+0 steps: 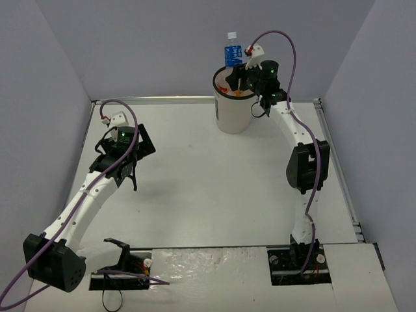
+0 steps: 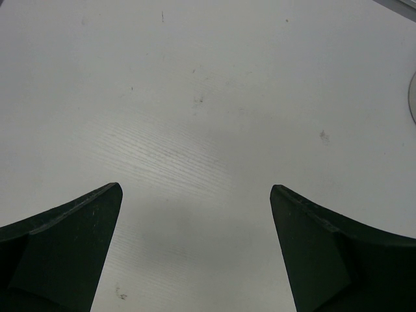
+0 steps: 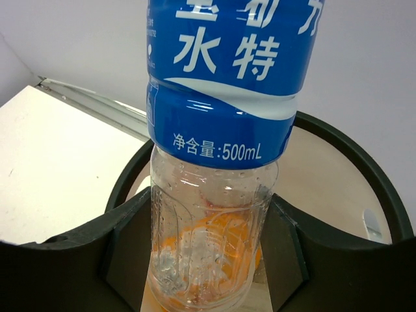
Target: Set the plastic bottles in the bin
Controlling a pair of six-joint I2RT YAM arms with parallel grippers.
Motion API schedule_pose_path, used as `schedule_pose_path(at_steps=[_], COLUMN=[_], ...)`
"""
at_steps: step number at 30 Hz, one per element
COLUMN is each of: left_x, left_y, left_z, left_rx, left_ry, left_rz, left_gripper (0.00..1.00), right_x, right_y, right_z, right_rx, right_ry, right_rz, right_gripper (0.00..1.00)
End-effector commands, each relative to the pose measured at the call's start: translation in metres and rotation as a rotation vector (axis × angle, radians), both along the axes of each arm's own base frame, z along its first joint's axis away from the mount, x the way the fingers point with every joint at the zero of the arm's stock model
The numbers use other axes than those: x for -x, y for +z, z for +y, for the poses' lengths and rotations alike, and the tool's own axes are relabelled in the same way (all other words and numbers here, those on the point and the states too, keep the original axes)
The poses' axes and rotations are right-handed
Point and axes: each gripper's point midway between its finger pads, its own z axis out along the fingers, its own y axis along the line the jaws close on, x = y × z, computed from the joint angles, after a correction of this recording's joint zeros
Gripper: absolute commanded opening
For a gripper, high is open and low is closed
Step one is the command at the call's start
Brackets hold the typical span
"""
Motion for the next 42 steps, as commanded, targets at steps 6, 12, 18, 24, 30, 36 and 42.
schedule_pose_path(at_steps=[6,12,18,24,30,36,42], left_x=[-0.004,-0.003,-0.004,-0.005,-0.004,-0.006,-0.012], left_y=[0.024,0.023,0.022,0.020,0.021,0.019,0.018], left_z=[0.005,0.008,0.007,0.006,0.006,0.005,-0.001], left_rx=[0.002,-0.009,-0.010,-0.011,-0.009,-0.011,-0.002], left_ry=[0.017,0.027,0.024,0.019,0.017,0.018,-0.006], left_rz=[-0.070,-0.065,-0.064,-0.056,-0.057,-0.052,-0.045], left_gripper=[0.97,0.97,0.97,0.97,0.97,0.97,0.97], right_x=[-0.007,-0.016,-0.018,-0.011,-0.009,-0.006,-0.003], right_y=[0.028,0.005,0.003,0.016,0.038,0.040,0.054], right_z=[0.050,0.041,0.014,0.007,-0.006,-0.010,-0.010], right_rx=[-0.065,-0.051,-0.073,-0.075,-0.068,-0.047,-0.044], right_ry=[0.050,-0.044,-0.138,-0.158,-0.205,-0.198,-0.185], right_rz=[-0.134,-0.089,-0.080,-0.106,-0.154,-0.163,-0.194], right_gripper=[0.49,0.57,0.68,0.79,0.78,0.61,0.64])
